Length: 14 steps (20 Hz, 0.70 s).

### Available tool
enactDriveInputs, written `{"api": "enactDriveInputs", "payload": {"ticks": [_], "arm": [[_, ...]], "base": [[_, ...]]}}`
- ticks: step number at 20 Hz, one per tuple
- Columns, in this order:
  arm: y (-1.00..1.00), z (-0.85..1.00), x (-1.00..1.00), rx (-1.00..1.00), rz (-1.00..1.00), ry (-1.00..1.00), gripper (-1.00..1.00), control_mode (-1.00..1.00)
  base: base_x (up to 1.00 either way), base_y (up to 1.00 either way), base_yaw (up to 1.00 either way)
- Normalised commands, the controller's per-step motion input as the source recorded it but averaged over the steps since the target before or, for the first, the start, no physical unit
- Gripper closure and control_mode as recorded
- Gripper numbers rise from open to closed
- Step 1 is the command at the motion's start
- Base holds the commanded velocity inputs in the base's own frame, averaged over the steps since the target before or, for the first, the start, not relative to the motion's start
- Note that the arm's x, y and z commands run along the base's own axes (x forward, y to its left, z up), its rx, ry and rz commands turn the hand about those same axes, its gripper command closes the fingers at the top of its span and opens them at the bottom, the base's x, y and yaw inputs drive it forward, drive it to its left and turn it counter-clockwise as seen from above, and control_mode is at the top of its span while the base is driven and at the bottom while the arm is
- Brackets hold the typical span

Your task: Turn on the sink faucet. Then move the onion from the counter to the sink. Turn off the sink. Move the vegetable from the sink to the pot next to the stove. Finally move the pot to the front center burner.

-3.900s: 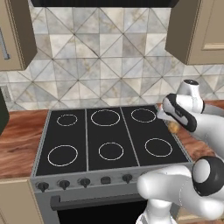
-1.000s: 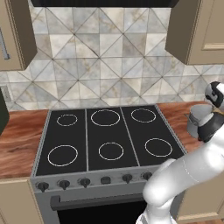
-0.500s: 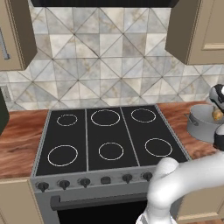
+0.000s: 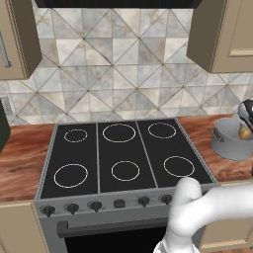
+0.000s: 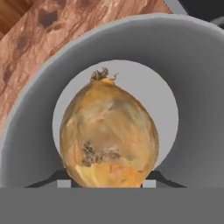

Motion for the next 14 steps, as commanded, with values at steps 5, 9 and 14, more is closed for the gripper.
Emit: {"api": "enactDriveInputs", "payload": {"ticks": [5, 9, 14], "arm": [[0.03, -0.26, 0.01, 0.00, -0.01, 0.01, 1.00, -1.00], [0.07, -0.27, 0.03, -0.01, -0.02, 0.02, 1.00, -1.00], [0.05, -0.12, 0.00, 0.00, -0.02, 0.00, -1.00, -1.00]], "base": [[0.00, 0.00, 0.00], [0.00, 0.00, 0.00], [0.00, 0.00, 0.00]]}}
